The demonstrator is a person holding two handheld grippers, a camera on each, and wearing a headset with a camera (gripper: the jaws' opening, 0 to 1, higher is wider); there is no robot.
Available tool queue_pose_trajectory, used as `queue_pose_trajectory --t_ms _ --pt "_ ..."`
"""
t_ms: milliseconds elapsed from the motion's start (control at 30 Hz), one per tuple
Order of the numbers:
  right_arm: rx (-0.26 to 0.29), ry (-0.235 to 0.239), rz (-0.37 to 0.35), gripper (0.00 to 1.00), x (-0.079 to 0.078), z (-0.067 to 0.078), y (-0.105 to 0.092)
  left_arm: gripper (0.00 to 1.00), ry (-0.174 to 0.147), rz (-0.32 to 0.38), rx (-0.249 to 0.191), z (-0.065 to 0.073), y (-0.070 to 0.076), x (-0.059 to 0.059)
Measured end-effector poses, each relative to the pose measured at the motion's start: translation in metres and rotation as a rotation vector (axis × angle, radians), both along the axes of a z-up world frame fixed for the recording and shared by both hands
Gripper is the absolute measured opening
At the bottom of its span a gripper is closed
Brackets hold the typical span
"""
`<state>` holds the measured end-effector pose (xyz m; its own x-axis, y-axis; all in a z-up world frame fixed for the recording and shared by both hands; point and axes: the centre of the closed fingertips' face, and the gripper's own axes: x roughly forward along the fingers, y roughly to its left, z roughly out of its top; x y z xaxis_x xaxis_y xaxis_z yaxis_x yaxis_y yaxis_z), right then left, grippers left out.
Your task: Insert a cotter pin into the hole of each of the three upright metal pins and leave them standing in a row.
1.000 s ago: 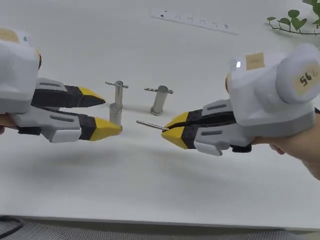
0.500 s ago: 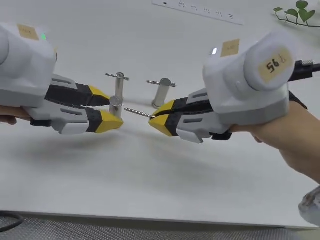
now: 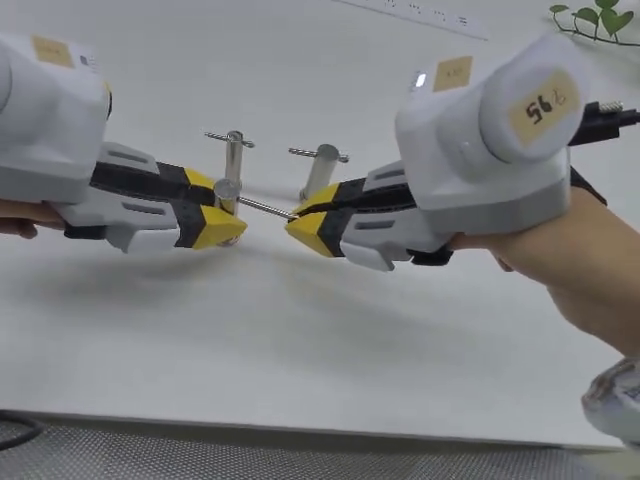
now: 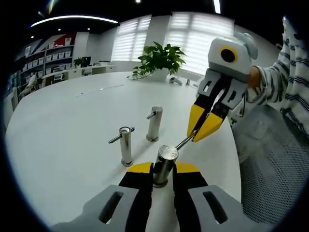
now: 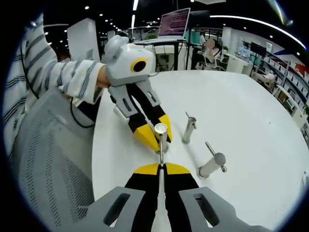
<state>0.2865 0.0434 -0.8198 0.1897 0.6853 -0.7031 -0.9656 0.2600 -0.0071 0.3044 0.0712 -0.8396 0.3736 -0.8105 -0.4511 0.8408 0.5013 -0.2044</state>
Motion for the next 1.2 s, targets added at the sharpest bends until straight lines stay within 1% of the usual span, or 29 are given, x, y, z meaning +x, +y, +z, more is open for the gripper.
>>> queue_pose_trajectory --t_ms 167,233,300,367,467,567,600,667,733,767,800,833,867,933,967,1033,1067,1100,1133,1167,1200 --pt "0.004 -0.001 -0.004 0.04 -0.001 -0.001 0.003 0.13 -0.013 -0.003 -0.001 0.001 -0.001 -0.002" --pt "-0.009 -0.012 0.001 0.04 0.0 -0.003 0.003 0.13 -0.01 -0.001 -0.002 0.002 0.0 -0.002" --pt "-0.007 -0.01 -0.005 0.04 0.0 -0.004 0.004 0.13 -0.017 -0.003 -0.001 0.002 -0.001 -0.003" --pt "-0.006 -0.008 -0.008 0.04 0.0 -0.006 0.006 0.13 -0.016 0.001 -0.005 0.002 0.0 -0.003" --pt "0.013 -0.011 -0.006 0.04 -0.001 -0.005 0.013 0.13 -0.019 0.002 -0.006 0.003 -0.001 -0.004" --pt "0.022 -0.021 -0.015 0.04 0.002 -0.005 0.022 0.13 -0.016 0.003 -0.008 0.004 -0.003 -0.004" --pt "0.031 -0.019 -0.028 0.04 0.003 -0.004 0.024 0.13 -0.016 0.004 -0.008 0.004 -0.003 -0.004" --pt "0.035 -0.014 -0.031 0.04 0.003 -0.005 0.028 0.13 -0.017 0.003 -0.008 0.004 -0.004 -0.005" --pt "0.061 0.004 -0.039 0.04 0.004 -0.002 0.035 0.13 -0.014 0.004 -0.012 0.005 -0.004 -0.005" --pt "0.057 0.002 -0.041 0.04 0.005 -0.003 0.036 0.13 -0.011 0.006 -0.017 0.005 -0.004 -0.005" --pt "0.05 -0.011 -0.021 0.05 0.005 -0.002 0.038 0.13 -0.011 0.008 -0.02 0.005 -0.005 -0.005" --pt "0.043 -0.023 -0.005 0.05 0.004 -0.002 0.038 0.13 -0.011 0.009 -0.021 0.006 -0.005 -0.005" --pt "0.046 -0.024 0.0 0.06 0.002 -0.001 0.038 0.13 -0.012 0.01 -0.02 0.006 -0.006 -0.005" --pt "0.036 -0.016 0.015 0.1 0.0 -0.002 0.035 0.13 -0.013 0.007 -0.018 0.006 -0.007 -0.005" --pt "0.003 0.002 0.022 0.12 -0.003 -0.007 0.029 0.13 -0.012 0.005 -0.018 0.006 -0.006 -0.005" --pt "-0.013 -0.02 0.027 0.1 -0.002 -0.009 0.022 0.13 -0.012 0.003 -0.018 0.006 -0.007 -0.005" --pt "-0.015 -0.019 0.024 0.09 -0.002 -0.009 0.02 0.13 -0.012 0.003 -0.019 0.007 -0.007 -0.005" --pt "-0.008 -0.015 0.018 0.07 -0.001 -0.008 0.02 0.13 -0.013 0.004 -0.022 0.008 -0.009 -0.006" --pt "0.017 -0.002 0.007 0.05 0.0 -0.005 0.022 0.13 -0.015 0.006 -0.027 0.009 -0.01 -0.006" --pt "0.035 0.009 -0.002 0.03 0.0 -0.003 0.023 0.13 -0.017 0.006 -0.031 0.009 -0.011 -0.007" --pt "0.047 0.019 -0.008 0.03 -0.001 -0.001 0.025 0.13 -0.023 0.004 -0.037 0.01 -0.012 -0.008"
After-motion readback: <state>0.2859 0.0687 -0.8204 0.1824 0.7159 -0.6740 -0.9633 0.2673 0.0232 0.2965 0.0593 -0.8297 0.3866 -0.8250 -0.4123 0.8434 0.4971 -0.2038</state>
